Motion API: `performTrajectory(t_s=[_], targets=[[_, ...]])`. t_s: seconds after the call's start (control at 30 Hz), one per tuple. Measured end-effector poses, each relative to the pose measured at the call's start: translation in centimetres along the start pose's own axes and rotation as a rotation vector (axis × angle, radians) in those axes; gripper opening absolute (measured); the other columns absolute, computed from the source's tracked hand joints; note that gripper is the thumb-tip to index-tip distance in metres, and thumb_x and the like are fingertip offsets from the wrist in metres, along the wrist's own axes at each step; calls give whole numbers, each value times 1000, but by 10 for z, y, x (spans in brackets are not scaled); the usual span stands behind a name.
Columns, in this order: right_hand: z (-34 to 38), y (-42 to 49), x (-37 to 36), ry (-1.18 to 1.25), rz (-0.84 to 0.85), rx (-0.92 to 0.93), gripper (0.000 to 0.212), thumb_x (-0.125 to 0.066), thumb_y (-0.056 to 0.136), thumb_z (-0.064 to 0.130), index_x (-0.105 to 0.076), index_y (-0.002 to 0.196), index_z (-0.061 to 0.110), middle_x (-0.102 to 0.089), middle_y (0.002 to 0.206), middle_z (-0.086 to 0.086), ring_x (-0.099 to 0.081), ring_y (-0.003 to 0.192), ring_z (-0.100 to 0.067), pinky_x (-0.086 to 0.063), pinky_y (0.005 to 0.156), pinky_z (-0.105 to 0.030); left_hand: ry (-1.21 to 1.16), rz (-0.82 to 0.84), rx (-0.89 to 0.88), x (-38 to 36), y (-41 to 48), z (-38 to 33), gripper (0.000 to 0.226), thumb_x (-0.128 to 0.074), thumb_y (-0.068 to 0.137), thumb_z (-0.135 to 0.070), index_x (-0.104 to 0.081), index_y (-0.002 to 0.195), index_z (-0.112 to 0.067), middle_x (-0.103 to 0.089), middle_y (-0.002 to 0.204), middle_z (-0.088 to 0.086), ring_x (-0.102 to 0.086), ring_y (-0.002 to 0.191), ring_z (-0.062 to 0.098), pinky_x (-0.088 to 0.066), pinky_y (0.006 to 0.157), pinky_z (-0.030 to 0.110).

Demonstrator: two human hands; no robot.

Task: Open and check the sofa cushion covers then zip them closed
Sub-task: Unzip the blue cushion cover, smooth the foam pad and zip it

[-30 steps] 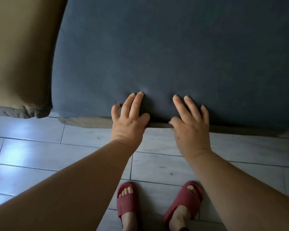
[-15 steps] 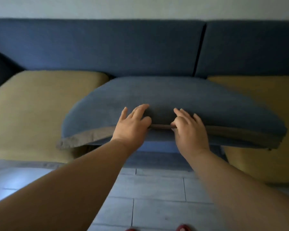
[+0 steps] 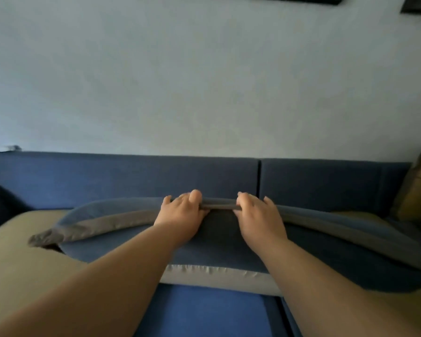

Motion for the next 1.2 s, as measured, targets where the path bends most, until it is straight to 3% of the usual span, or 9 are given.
performTrajectory(t_s=[0.07,0.13,0.27,0.4,0.6,0.87,1.03,1.2], targets=[[5,7,-6,-38,44,-6,34,-44,101,34,-42,134,27,-57,125,4,-52,118,-18,-26,115,-46,30,16,-25,-2,6,7,41,-30,101,-44,-29,139,-28,-45,144,-2,-40,132,17,-26,106,39],[-2,15,-5,-144,90,-24,47,-36,102,46,-32,146,31,-42,148,5,-33,140,-19,-19,116,-49,64,28,-40,-1,15,9,50,-27,102,-46,-22,149,-30,-32,154,-7,-30,140,14,-24,110,39],[-37,20,2,-174,155,-131,63,-25,94,68,-38,145,33,-41,151,8,-32,141,-16,-18,116,-49,65,16,-43,-3,31,0,49,-23,102,-46,-23,149,-32,-25,157,-8,-22,143,14,-18,114,43],[-45,47,-8,-107,288,-52,65,-26,96,66,-30,150,31,-31,157,11,-29,143,-10,-20,117,-40,54,8,-31,-2,56,6,49,-22,102,-45,-22,150,-34,-26,157,-8,-21,144,14,-15,115,45],[-57,120,-14,-24,257,-31,59,-34,95,65,-43,144,35,-46,148,13,-44,133,-13,-34,110,-34,14,-38,8,12,122,21,44,-25,102,-42,-34,145,-36,-42,148,-10,-36,136,14,-22,112,38],[-110,218,-33,55,406,-26,59,-41,96,60,-41,146,30,-47,148,5,-44,133,-19,-36,105,-34,-36,-14,69,26,220,15,37,-29,102,-42,-52,132,-36,-55,136,-6,-50,123,19,-34,103,35],[-107,247,-42,7,343,16,44,-36,100,54,-60,124,26,-62,124,3,-57,111,-20,-45,92,-37,-49,-9,129,28,245,23,36,-31,102,-40,-56,127,-36,-59,131,-7,-53,118,20,-39,99,35],[-107,236,-27,-32,158,61,35,-33,102,50,-57,100,24,-67,98,1,-61,90,-24,-39,70,-36,-43,-135,154,35,229,14,31,-33,101,-40,-61,109,-31,-66,113,-5,-58,102,22,-42,82,34]])
Point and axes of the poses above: each hand's wrist, its own y-axis towards the middle knuckle, its own x-axis out of the back of the hand, z = x × y, the point moved 10 cm from there along y, towards the middle knuckle
